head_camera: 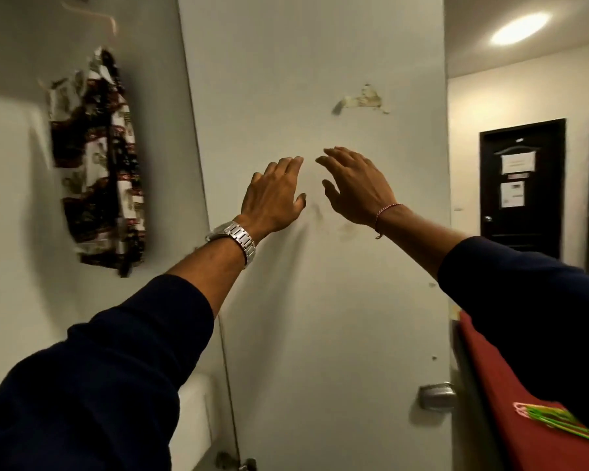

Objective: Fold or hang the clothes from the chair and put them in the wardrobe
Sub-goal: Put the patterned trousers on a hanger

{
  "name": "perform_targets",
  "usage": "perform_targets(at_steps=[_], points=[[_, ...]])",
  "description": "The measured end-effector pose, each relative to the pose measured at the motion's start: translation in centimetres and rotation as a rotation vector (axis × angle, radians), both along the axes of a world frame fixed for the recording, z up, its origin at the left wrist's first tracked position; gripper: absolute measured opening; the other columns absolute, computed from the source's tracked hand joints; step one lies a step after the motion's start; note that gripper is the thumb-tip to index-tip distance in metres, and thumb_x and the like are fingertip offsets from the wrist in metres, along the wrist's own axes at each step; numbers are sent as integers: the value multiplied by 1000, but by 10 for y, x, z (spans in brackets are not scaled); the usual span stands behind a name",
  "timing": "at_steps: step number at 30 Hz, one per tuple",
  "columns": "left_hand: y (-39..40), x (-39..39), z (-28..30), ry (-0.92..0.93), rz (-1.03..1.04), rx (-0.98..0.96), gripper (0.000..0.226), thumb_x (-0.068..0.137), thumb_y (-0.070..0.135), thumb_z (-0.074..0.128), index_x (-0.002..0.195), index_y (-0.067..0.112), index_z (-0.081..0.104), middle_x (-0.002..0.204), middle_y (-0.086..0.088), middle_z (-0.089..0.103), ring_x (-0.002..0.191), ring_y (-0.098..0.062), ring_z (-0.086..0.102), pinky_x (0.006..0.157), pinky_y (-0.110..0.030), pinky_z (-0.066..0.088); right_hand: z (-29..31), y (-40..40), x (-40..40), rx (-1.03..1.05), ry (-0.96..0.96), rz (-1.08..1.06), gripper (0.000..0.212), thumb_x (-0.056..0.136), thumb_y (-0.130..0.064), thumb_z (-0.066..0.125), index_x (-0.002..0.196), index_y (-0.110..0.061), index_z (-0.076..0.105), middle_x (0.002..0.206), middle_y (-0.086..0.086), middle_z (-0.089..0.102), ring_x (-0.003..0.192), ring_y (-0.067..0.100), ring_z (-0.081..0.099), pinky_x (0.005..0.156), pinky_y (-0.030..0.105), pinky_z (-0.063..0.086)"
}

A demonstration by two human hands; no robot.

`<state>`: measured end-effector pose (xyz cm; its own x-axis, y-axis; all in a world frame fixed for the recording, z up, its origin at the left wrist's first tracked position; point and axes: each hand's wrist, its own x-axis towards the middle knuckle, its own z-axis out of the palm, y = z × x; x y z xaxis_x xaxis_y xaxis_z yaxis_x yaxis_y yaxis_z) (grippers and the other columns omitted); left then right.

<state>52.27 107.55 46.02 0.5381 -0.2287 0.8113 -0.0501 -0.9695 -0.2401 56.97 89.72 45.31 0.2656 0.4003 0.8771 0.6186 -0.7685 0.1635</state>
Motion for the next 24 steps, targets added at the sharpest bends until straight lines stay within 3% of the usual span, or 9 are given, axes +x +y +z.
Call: perform_targets(at_steps=[13, 24], points=[[-288, 44, -87, 205, -344, 19, 66, 96, 35, 57, 153, 15, 31, 152, -9, 42, 132, -30, 46, 102, -46, 44, -83, -291, -19, -26, 336, -413, 55, 98, -26, 57, 149, -13, 42, 154, 15, 42, 140, 34, 41, 113, 46, 38], [-496, 69, -179, 460, -486, -4, 70, 93, 40, 60, 152, 16, 31, 153, -7, 41, 132, -32, 46, 97, -53, 47, -168, -491, -29, -98, 616, -572, 55, 97, -28, 60, 147, -12, 45, 147, 11, 48, 131, 33, 50, 102, 47, 48]])
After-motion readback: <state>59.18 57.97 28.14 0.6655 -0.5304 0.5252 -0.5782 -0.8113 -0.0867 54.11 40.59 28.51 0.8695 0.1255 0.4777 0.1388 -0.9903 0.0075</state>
